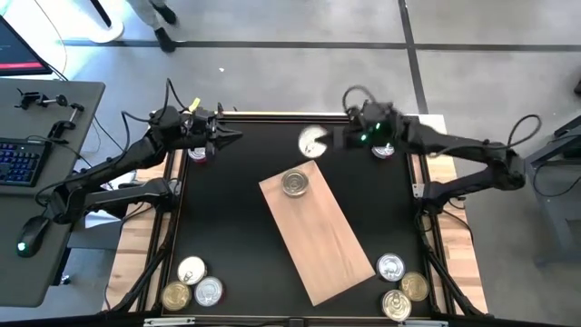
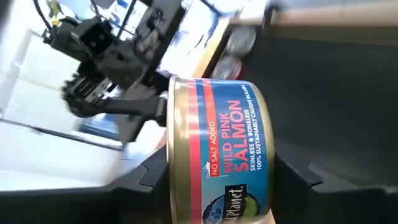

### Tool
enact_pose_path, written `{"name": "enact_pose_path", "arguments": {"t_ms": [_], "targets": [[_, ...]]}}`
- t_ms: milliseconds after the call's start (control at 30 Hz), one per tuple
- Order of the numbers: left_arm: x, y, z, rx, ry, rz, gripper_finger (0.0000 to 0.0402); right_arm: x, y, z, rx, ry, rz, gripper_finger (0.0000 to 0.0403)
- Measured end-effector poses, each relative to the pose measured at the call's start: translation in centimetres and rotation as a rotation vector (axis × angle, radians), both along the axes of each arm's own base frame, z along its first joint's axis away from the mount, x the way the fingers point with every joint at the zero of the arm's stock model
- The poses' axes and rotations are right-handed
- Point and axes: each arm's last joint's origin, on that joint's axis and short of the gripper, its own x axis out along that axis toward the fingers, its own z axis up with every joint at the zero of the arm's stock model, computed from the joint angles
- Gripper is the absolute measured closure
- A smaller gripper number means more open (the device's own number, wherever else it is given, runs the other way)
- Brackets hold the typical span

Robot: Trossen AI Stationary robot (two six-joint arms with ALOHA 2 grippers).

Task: Stack canned seafood by type on shelf
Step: Stack the blue tuna can on top of blue tuna can on the shelf

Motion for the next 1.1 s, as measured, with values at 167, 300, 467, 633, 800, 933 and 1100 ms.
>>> {"name": "enact_pose_path", "arguments": {"t_ms": [167, 300, 467, 633, 800, 933, 1100], "targets": [[0.3, -0.3, 0.3, 0.004, -0.036, -0.032, 0.0401, 1.7, 2.9, -1.9, 0.208, -0.147, -0.025, 0.0235], [1.1, -1.7, 1.5, 0.163, -0.135, -0.125, 0.0401, 2.5, 4.2, -2.4, 0.286, -0.177, -0.057, 0.0235], [3.2, -2.8, 2.1, 0.347, -0.135, -0.155, 0.0401, 3.3, 4.7, -3.7, 0.355, -0.12, -0.094, 0.0235], [6.9, -3.2, 3.0, 0.461, -0.078, -0.237, 0.0401, 4.0, 5.4, -4.5, 0.427, -0.091, -0.087, 0.0235], [10.0, -3.1, 2.9, 0.507, -0.007, -0.294, 0.0401, 4.0, 6.2, -4.4, 0.449, -0.091, -0.068, 0.0235], [11.8, -2.9, 2.0, 0.51, 0.021, -0.349, 0.0401, 4.0, 6.3, -4.6, 0.438, -0.078, -0.101, 0.0235], [13.1, -3.0, 0.8, 0.494, 0.048, -0.375, 0.0401, 3.9, 6.3, -4.9, 0.437, -0.048, -0.115, 0.0199]]}}
